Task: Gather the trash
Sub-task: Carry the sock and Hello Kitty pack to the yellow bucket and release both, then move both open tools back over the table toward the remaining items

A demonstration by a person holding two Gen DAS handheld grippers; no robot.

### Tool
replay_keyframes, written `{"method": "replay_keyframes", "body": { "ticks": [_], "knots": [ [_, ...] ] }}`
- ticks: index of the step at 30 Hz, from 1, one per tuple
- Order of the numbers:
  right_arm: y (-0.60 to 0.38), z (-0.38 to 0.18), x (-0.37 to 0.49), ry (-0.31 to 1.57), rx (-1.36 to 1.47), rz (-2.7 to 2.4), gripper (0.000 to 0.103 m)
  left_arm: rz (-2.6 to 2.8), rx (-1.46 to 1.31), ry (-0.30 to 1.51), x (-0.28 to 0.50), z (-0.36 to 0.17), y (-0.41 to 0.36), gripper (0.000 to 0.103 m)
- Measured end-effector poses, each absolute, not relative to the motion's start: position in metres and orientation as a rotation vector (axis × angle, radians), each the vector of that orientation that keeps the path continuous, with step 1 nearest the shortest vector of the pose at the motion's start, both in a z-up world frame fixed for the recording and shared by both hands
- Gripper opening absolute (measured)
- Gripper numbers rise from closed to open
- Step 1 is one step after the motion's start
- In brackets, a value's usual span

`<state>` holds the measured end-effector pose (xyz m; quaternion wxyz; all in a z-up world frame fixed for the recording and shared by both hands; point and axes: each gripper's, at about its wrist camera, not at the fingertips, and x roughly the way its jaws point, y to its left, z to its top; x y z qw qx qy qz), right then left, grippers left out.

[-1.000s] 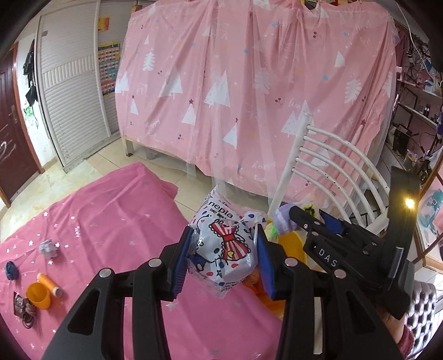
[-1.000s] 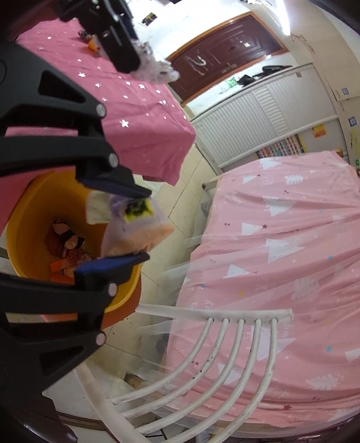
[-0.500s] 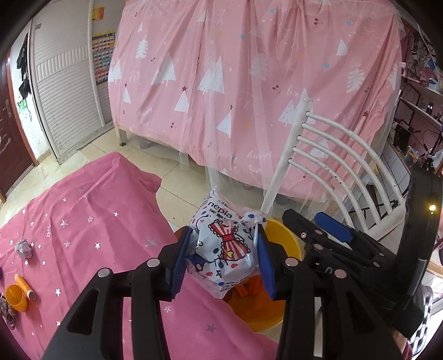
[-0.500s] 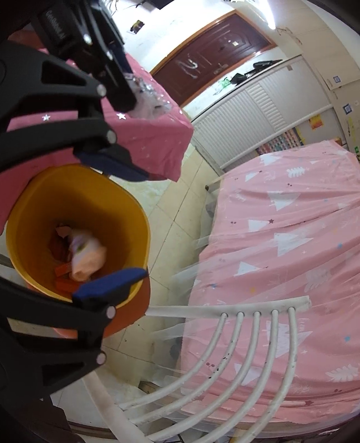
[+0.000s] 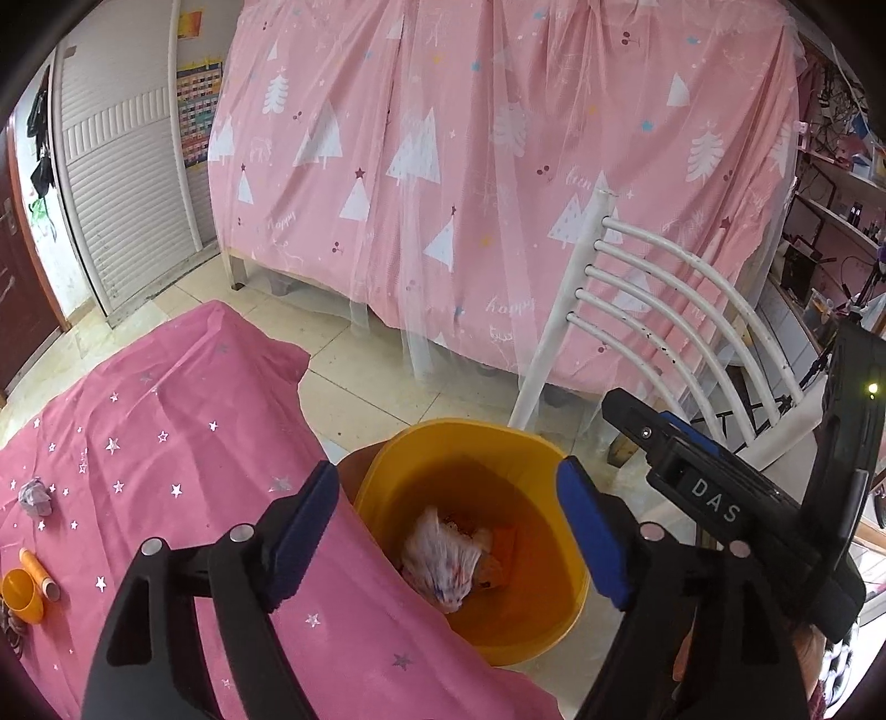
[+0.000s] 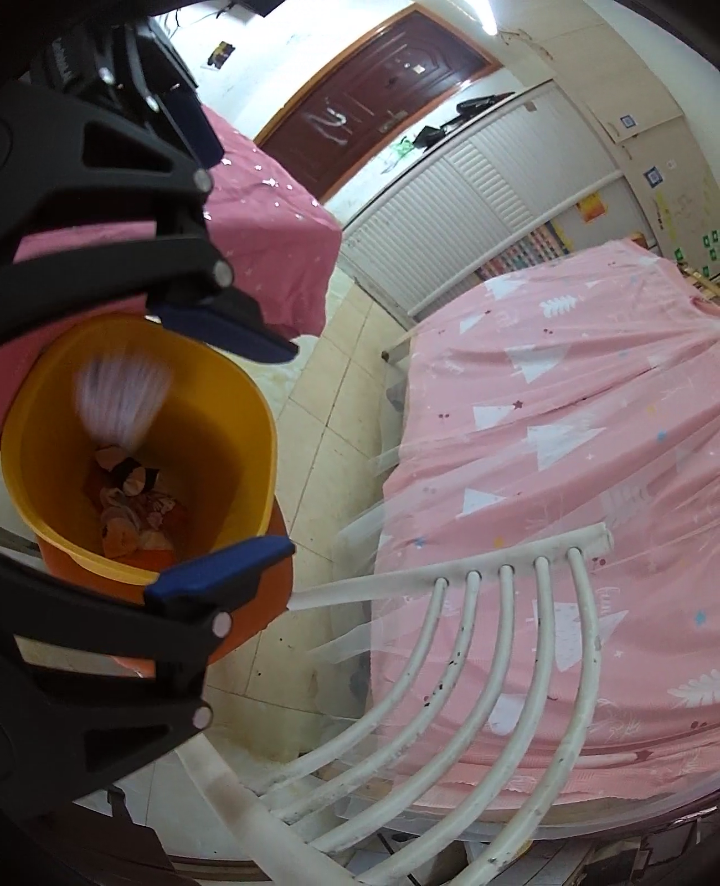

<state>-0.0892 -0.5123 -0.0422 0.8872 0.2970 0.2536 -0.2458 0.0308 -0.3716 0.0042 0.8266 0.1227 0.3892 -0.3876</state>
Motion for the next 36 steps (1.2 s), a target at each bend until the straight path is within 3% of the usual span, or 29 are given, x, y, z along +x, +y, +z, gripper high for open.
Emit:
{"method": "replay_keyframes", "body": {
  "ticks": [13,19,36],
  "knots": [
    [-0.490,-0.031,-0.080,0.527,0.561,-0.466,0.063,-0.784,0.240,0.818,0.039,0.011,-0.349,0.075],
    [-0.461,-0.018,-0.072,0.518,0.491,-0.435,0.068,-0.758,0.213,0.803,0.046,0.020,-0.328,0.075],
    [-0.391,-0.006,-0.029,0.556,0.420,-0.294,0.068,-0.601,0.113,0.746,0.087,0.047,-0.220,0.075]
  ]
}}
